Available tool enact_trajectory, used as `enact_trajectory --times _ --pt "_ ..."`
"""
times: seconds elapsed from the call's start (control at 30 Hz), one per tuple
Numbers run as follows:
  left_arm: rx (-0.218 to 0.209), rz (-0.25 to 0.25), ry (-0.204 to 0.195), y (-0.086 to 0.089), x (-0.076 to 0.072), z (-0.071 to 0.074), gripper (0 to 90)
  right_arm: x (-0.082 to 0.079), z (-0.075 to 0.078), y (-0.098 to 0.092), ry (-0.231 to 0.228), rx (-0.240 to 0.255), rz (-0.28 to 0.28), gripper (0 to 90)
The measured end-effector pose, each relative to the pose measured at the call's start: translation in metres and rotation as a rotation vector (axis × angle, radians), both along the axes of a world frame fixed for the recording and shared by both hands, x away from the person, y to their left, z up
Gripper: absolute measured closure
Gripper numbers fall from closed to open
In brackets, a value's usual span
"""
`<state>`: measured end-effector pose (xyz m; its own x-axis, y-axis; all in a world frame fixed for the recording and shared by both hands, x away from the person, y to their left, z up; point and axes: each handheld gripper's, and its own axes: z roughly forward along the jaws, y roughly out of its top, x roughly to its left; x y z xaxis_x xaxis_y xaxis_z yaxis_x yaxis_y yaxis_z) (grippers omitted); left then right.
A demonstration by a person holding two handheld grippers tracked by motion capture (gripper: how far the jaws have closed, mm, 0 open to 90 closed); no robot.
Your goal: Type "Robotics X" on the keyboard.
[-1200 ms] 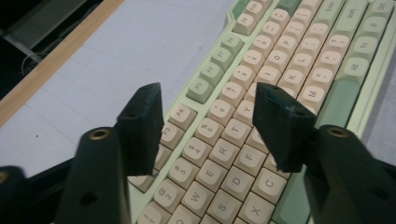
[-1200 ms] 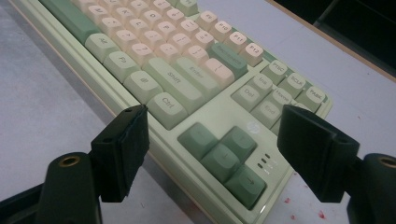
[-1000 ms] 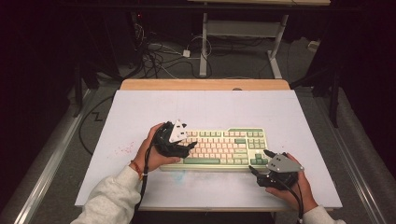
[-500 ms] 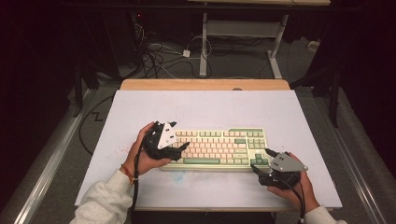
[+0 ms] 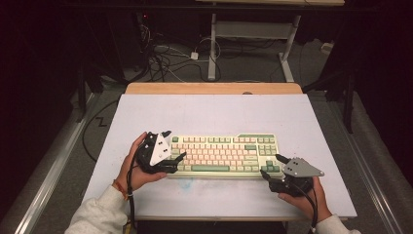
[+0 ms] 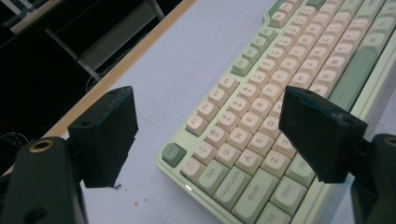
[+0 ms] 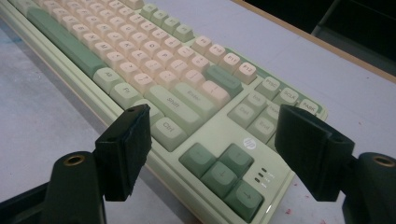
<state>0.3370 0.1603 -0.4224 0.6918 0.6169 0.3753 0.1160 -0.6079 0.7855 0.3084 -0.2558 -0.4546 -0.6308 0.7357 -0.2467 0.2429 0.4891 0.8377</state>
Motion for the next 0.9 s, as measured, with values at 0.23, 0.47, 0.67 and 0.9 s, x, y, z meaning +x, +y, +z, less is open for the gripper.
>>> enact_trajectory --times 0.23,0.47,0.67,0.9 --pt "0.002 0.022 0.011 0.014 -0.008 -0.008 18.3 0.000 0.002 0.000 -0.003 0.004 -0.009 27.9" --pt "0.008 0.038 0.028 0.025 -0.015 -0.016 17.7 0.001 0.004 0.002 -0.014 -0.011 -0.013 28.1" --pt "0.028 0.057 0.052 0.034 -0.021 -0.028 17.6 0.007 0.012 0.002 0.011 0.038 -0.014 31.2" --pt "0.042 0.078 0.085 0.044 -0.027 -0.039 17.6 0.014 0.024 0.012 -0.014 0.029 0.008 39.1"
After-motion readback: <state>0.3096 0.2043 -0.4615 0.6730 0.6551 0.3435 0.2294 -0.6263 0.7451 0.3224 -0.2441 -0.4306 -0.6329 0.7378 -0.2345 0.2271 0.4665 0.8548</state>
